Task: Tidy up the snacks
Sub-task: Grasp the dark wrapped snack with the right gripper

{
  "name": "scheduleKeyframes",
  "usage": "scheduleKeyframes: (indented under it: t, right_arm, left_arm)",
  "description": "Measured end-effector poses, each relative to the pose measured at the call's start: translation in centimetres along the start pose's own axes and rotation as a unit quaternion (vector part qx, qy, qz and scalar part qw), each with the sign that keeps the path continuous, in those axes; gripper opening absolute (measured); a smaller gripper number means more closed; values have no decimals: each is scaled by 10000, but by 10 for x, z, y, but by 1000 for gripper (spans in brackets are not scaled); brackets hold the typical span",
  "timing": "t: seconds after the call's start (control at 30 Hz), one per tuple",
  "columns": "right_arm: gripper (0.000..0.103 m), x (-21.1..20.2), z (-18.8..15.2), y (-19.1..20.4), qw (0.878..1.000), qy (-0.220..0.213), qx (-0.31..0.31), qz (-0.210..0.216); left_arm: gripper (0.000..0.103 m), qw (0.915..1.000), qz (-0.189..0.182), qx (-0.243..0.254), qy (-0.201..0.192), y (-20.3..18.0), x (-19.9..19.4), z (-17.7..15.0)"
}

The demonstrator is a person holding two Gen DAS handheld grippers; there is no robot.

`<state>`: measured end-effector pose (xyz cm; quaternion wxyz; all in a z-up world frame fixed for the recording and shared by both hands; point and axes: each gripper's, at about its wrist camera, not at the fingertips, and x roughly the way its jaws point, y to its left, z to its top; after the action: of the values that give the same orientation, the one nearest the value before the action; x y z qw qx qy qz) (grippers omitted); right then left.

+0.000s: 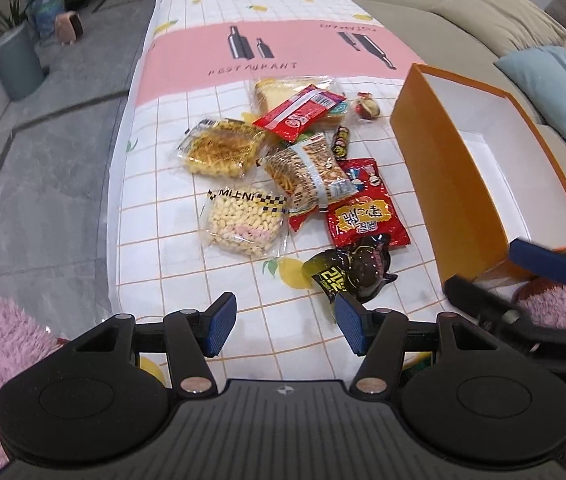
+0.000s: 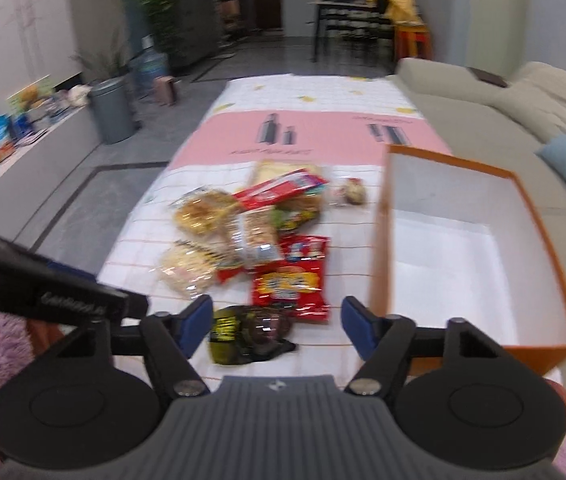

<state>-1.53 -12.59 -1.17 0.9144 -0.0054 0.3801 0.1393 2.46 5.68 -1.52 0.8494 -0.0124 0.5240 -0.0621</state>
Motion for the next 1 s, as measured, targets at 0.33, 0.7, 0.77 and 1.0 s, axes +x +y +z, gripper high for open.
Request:
scheduleKeyframes:
  t: [0.33,0.7,0.77,1.0]
  right_arm:
    - [55,71,-1,16,9963,787,-297,199]
    - [78,142,2,6,9879,1504,388,12]
    - [78,151,2,6,9861,1606,433,17]
    - [84,169,0,7,9825,1798,486,2]
  left_arm:
    - [65,9994,-178,-154,234,12,37,14]
    - [66,9994,23,-318,164,34,88,42]
    - [67,9995,222,-154,140,32,97,44]
    - [67,9994,148,259,154,20,115,48]
